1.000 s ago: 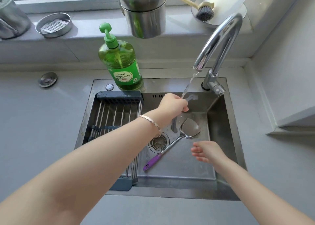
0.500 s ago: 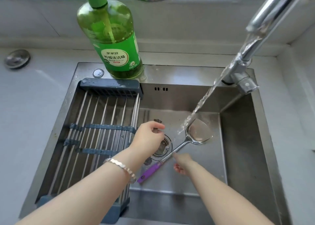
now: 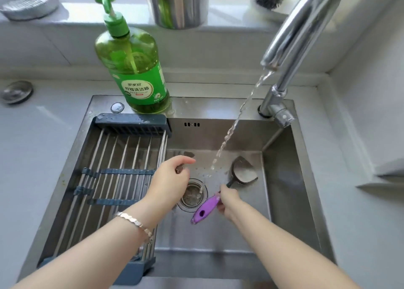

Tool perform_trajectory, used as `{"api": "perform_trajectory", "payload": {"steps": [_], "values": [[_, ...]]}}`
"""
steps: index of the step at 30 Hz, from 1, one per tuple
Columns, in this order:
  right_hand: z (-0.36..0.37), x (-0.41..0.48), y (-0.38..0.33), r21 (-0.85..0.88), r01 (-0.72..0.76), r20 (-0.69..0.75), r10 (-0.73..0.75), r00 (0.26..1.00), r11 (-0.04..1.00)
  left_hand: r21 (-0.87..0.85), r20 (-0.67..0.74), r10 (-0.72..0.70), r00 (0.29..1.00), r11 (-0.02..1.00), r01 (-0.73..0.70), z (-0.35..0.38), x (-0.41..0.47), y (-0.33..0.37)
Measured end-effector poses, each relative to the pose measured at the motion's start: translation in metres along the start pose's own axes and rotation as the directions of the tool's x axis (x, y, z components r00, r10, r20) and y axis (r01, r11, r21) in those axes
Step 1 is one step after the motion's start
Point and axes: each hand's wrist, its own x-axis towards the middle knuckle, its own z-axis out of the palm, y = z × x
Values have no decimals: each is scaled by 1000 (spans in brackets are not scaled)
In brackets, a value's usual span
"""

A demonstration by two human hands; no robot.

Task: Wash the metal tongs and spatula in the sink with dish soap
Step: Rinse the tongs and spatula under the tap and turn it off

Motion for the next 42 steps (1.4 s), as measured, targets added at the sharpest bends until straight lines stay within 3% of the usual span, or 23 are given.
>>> {"api": "perform_trajectory", "payload": {"steps": [6,10,13,15,16,18,19,20,22,23,25,28,31,33,35,38,40,42], "values": [[-33,-88,-64,430,-144,155,84,984,891,-90,217,257,942,966,-243,-7,-57,68],[-41,-128,-83,551,-181,284,21,959,814,136,109,327,939,931,-340,-4,-59,100],[-46,-153,-93,590,-249,400,-10,916,768,68,55,316,947,945,-319,-6,-56,124],[-51,-161,-95,517,-261,450,0,893,815,15,81,340,937,940,-342,-7,-56,132],[-53,-161,-93,399,-198,422,12,906,895,26,81,365,927,929,-368,-8,-55,134],[-53,-159,-86,17,82,268,-84,960,996,74,51,393,918,916,-395,-9,-53,137],[-51,-157,-81,-157,259,190,-229,955,953,89,23,400,916,912,-400,-9,-51,138],[-48,-153,-77,-275,459,160,-431,888,845,107,-8,405,914,910,-402,-10,-49,139],[-42,-156,-74,-296,776,241,-742,625,557,165,-74,421,904,899,-405,-12,-43,141],[-38,-159,-76,-230,858,290,-809,512,460,197,-106,436,894,890,-411,-13,-41,143],[-33,-167,-86,-152,932,350,-864,362,329,242,-155,459,875,876,-417,-17,-38,149],[-26,-176,-100,0,953,430,-861,272,302,220,-169,479,861,870,-441,-22,-35,157],[-17,-180,-110,33,957,398,-882,253,289,160,-136,509,850,858,-489,-30,-27,164],[-13,-184,-116,23,950,313,-905,288,310,183,-99,524,846,845,-502,-36,-19,166],[-11,-185,-119,3,918,275,-883,381,397,198,-57,505,861,851,-486,-40,-10,164],[-14,-187,-124,-112,868,363,-794,488,483,199,-39,479,877,864,-463,-39,-7,158],[-15,-186,-126,-145,872,393,-781,485,468,195,-84,486,870,864,-463,-37,-8,155],[-16,-184,-124,-75,883,386,-802,455,464,154,-120,488,865,870,-469,-35,-10,156]]}}
